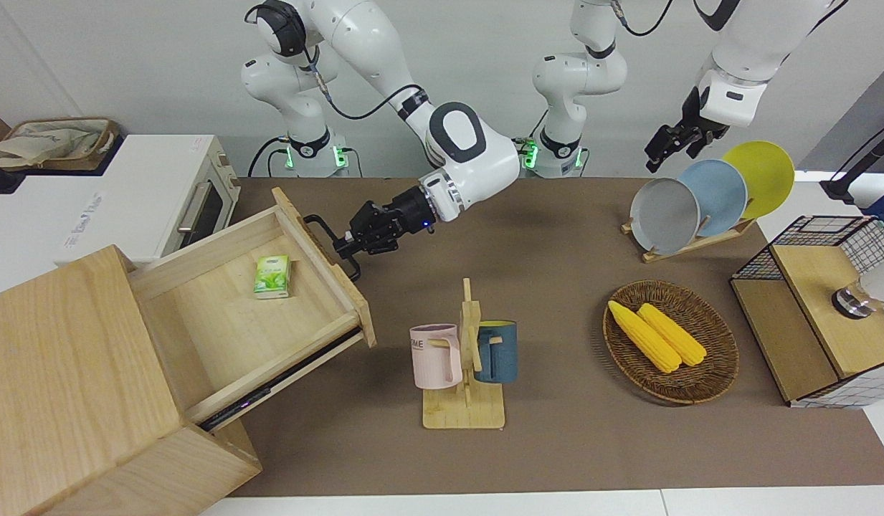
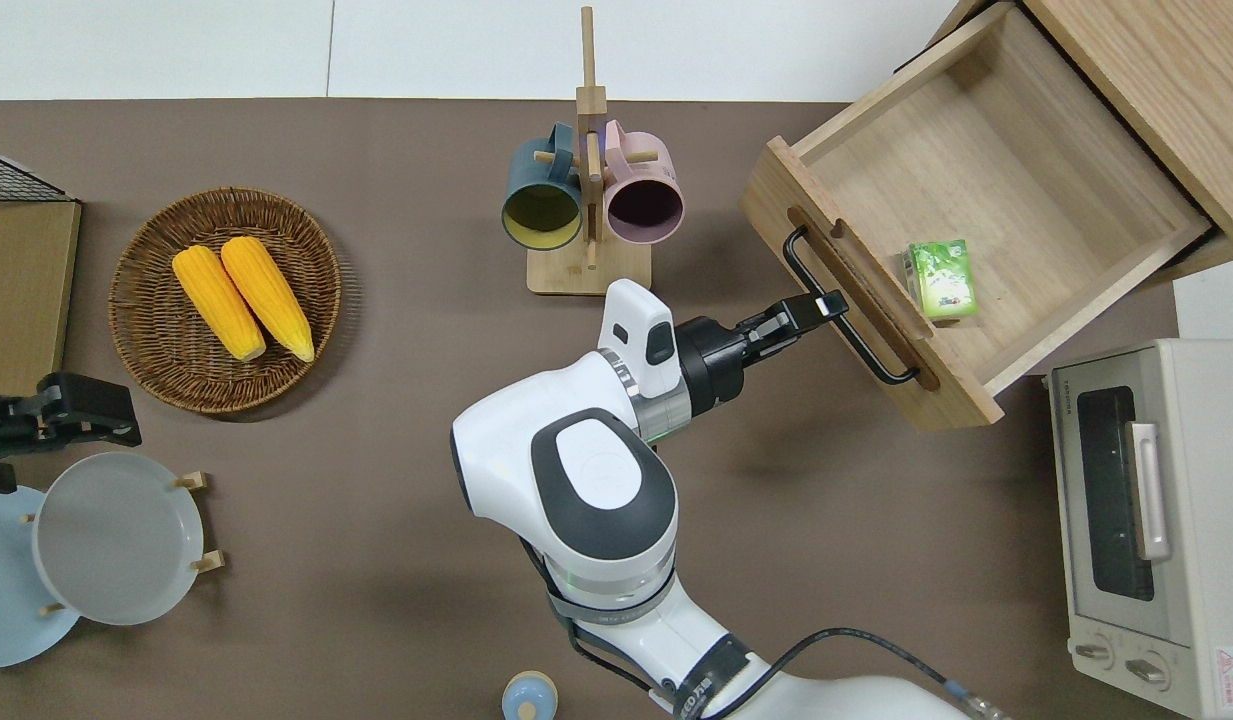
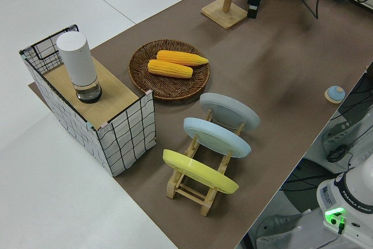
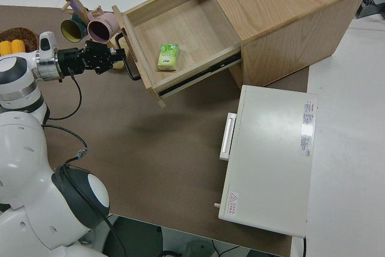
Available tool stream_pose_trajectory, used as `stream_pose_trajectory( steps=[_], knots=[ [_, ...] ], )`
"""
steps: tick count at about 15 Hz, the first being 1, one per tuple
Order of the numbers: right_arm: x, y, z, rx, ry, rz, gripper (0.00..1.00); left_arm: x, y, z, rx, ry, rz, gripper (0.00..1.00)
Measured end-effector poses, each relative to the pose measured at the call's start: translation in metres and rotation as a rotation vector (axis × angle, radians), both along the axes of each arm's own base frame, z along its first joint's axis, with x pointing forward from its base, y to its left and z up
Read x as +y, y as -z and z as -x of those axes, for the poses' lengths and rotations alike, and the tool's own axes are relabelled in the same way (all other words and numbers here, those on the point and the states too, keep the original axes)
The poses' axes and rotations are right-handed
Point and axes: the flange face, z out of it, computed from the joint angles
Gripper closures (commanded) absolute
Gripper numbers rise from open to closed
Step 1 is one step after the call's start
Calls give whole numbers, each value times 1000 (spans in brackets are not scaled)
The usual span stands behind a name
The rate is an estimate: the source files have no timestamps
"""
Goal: Slide drawer open with right arm
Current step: 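Open the right gripper to release the drawer handle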
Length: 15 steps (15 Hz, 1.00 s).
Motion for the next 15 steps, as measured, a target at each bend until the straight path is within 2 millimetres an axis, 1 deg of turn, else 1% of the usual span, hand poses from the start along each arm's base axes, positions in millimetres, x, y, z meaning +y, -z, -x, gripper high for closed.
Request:
stream_pose_trajectory(
  steps=[2,5,10,12,15],
  knots=[
    [3,-4,4,-6,9,8,13,0,0,0,0,0,0,7],
    [0,-10,2,-17,20,7,9,0,0,0,0,0,0,7],
    [-2,-11,1,-19,22,7,9,0,0,0,0,0,0,7],
    [5,-11,6,-17,10,6,9,0,0,0,0,0,0,7],
    [20,-13,18,-16,-3,9,9,0,0,0,0,0,0,7]
  ],
)
